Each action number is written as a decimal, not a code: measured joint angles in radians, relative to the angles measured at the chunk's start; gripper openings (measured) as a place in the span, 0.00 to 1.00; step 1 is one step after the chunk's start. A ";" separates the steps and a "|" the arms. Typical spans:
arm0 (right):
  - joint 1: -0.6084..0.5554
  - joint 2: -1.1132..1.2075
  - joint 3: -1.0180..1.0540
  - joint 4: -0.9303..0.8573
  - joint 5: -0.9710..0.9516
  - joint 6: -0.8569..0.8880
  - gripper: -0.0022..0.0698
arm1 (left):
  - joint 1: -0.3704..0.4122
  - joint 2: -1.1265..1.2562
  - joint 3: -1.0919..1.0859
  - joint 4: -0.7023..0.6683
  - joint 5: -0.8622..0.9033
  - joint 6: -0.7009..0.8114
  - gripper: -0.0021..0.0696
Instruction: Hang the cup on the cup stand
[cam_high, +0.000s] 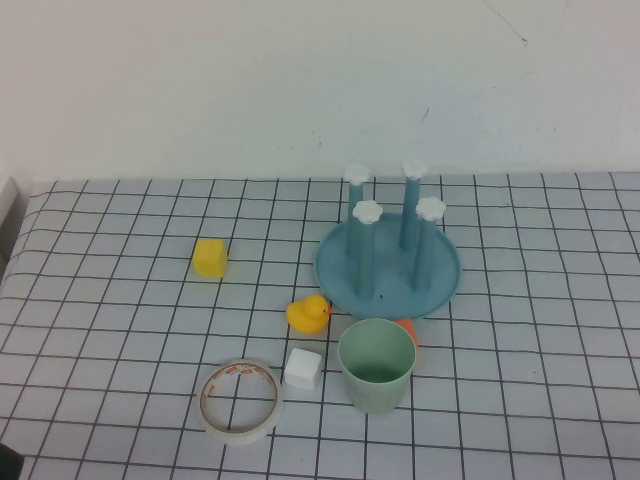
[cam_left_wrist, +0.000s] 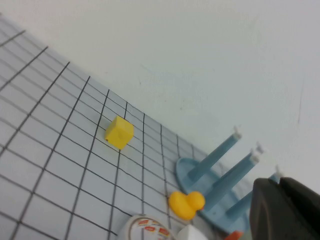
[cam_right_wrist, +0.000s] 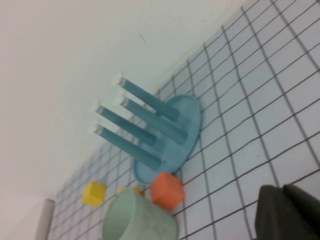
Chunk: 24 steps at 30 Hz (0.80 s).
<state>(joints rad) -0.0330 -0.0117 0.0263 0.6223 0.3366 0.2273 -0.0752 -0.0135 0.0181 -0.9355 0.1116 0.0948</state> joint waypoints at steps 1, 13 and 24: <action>0.000 0.000 0.000 0.026 0.000 0.000 0.03 | 0.000 0.000 -0.005 0.003 0.011 0.047 0.03; 0.000 0.000 0.000 0.136 -0.086 0.000 0.03 | 0.000 0.401 -0.412 0.239 0.372 0.394 0.03; 0.000 0.000 0.000 0.160 -0.053 -0.069 0.03 | 0.000 0.874 -0.846 0.397 0.637 0.642 0.03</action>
<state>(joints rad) -0.0330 -0.0117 0.0263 0.7822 0.2833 0.1581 -0.0752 0.8607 -0.8278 -0.5381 0.7485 0.7366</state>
